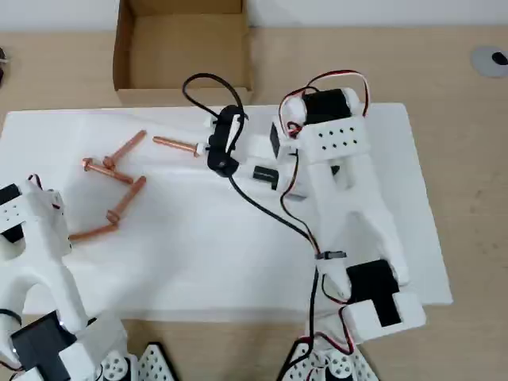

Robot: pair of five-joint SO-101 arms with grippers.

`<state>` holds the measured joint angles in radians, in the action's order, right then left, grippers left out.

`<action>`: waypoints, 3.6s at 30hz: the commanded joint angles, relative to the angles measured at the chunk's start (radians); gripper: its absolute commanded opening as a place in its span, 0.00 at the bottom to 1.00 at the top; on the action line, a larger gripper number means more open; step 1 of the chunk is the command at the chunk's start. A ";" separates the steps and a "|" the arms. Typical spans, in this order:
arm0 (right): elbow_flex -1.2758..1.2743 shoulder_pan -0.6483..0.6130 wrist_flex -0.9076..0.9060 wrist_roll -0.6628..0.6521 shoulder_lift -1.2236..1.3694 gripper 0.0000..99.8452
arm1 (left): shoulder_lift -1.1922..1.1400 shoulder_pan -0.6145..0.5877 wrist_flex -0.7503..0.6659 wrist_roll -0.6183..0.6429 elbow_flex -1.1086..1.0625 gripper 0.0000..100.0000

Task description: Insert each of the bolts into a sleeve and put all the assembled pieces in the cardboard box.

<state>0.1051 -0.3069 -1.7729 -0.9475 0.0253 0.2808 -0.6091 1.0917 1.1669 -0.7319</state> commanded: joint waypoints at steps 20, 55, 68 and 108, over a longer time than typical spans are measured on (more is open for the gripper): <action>-0.001 -0.054 -0.015 0.044 -0.058 0.01 | 0.002 0.095 -0.035 0.012 -0.063 0.34; -0.002 -0.054 -0.015 0.044 -0.059 0.01 | 0.002 0.035 -0.044 -0.028 -0.064 0.13; -0.001 -0.053 -0.015 0.044 -0.059 0.01 | 0.002 0.034 -0.044 -0.023 -0.066 0.02; -0.153 -0.036 0.376 1.033 -0.691 0.01 | 0.012 0.327 0.559 -0.833 0.701 0.01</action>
<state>0.0667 -0.3590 -1.4814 -0.0422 -0.5869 0.2777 -0.3406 1.6441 0.4227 -0.1028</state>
